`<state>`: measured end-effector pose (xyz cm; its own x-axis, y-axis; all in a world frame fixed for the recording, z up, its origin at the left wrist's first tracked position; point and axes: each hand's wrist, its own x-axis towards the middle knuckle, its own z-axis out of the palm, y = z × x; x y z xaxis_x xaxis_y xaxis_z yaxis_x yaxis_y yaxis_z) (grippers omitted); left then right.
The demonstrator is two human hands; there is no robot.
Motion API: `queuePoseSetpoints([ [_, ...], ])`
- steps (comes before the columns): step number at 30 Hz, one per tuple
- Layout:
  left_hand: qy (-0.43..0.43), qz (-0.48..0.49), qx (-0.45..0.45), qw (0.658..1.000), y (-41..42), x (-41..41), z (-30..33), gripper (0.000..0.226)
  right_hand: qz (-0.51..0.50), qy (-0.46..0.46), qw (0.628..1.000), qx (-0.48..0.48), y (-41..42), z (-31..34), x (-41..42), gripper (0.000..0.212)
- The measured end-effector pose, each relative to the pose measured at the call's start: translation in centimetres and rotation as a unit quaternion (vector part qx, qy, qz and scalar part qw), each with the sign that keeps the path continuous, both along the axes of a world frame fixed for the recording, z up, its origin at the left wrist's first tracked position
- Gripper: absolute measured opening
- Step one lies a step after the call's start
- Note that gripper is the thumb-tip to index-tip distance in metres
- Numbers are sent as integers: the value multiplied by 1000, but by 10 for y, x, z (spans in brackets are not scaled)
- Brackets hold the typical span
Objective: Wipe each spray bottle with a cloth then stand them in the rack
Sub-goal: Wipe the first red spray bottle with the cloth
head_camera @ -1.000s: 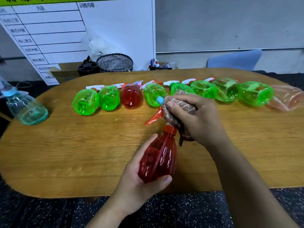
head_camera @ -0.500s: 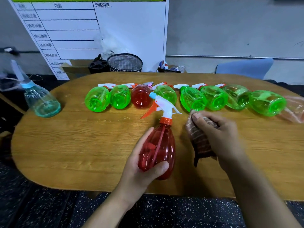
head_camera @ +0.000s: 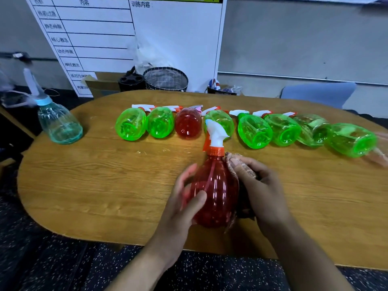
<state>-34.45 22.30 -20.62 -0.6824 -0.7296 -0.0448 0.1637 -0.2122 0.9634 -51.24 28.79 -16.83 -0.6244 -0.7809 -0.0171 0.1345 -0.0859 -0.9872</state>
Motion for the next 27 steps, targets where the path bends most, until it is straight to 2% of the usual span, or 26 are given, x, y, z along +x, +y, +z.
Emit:
queuePoseSetpoints([
  [2,-1,0,8,1000,0,1,1,67,0,11,1000,5,0,-1,-1,25],
  [6,-9,-2,-16,1000,-1,1,1,72,17,14,1000,-16,0,0,1,25],
  [11,11,-1,30,999,-4,-1,3,55,-13,1,1000,-22,1,0,-1,24],
  [15,16,-3,32,999,-2,1,3,52,-6,54,998,-34,-1,0,7,19],
  [17,11,2,10,1000,-2,0,4,62,-10,70,996,-45,-1,1,10,16],
  [20,-7,-9,-35,999,-2,-2,5,96,-16,83,995,-55,-2,0,9,15],
  [21,-6,-6,-41,999,-1,-2,4,98,-21,83,995,-54,-2,-1,8,13],
  [27,16,20,-10,1000,0,-4,3,66,-26,145,988,-44,-2,-7,7,8],
])
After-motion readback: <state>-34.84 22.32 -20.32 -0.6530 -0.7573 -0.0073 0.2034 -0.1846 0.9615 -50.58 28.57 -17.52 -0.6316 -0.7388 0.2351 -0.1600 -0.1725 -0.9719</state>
